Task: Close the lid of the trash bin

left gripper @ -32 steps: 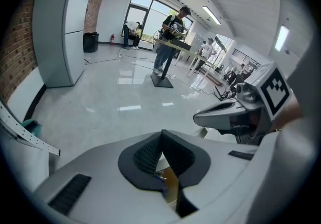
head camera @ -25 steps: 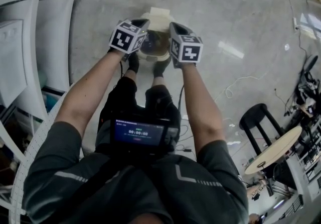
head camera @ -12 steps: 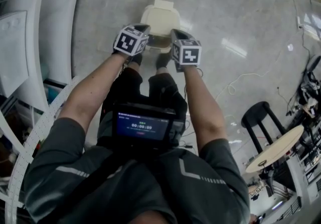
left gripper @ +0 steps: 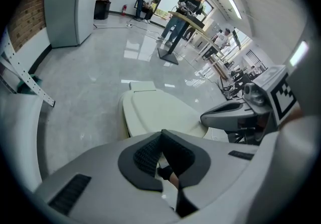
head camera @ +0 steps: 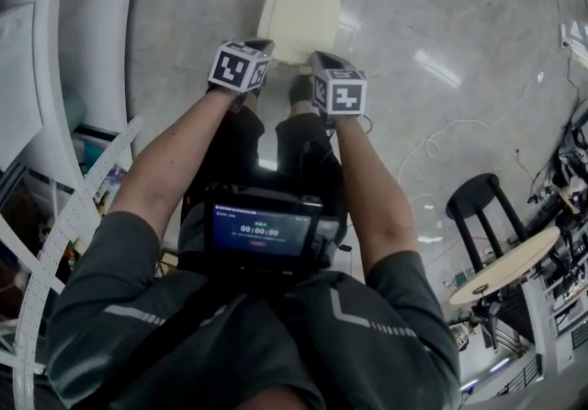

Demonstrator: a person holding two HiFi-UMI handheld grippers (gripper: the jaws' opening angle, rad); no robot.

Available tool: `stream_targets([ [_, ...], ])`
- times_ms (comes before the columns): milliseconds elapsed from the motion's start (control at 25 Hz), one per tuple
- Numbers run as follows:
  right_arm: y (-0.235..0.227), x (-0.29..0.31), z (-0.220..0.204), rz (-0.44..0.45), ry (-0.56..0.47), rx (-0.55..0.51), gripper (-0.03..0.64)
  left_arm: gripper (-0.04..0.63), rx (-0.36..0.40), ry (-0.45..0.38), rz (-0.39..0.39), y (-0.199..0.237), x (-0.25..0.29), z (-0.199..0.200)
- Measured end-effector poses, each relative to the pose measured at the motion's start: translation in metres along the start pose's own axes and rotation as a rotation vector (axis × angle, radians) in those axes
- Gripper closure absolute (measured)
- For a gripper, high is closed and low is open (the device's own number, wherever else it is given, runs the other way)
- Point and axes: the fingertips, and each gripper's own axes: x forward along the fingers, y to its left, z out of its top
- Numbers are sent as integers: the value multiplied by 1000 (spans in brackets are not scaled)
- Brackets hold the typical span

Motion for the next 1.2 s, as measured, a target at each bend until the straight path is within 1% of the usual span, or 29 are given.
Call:
stream_targets([
  [160,3,10,-22,2,47,9,606,601,-26,23,-6,2,11,-23],
  [320,1,16,-38,-16,87,12,606,601,-44,42,-13,1,20,-39],
  [400,1,18,-42,-21,106,9,606,601,-44,53,-4,1,22,-44],
  [560,1,20,-48,-23,112,25,606,601,-55,74,-14,-2,27,-49],
  [680,0,23,-52,-36,121,24,606,601,-54,76,-6,-2,28,-51],
  [800,-2,23,-56,-53,127,30,606,601,-110,69,2,-1,29,-53],
  [880,-6,31,-62,-72,143,56,606,601,-152,81,10,6,35,-57],
  [920,-7,40,-66,-75,148,68,606,601,-159,91,14,12,42,-61],
  [1040,-7,64,-75,-69,160,71,606,601,-136,111,11,27,59,-75],
  [1200,-8,67,-77,-54,148,85,606,601,-119,115,4,28,61,-75],
])
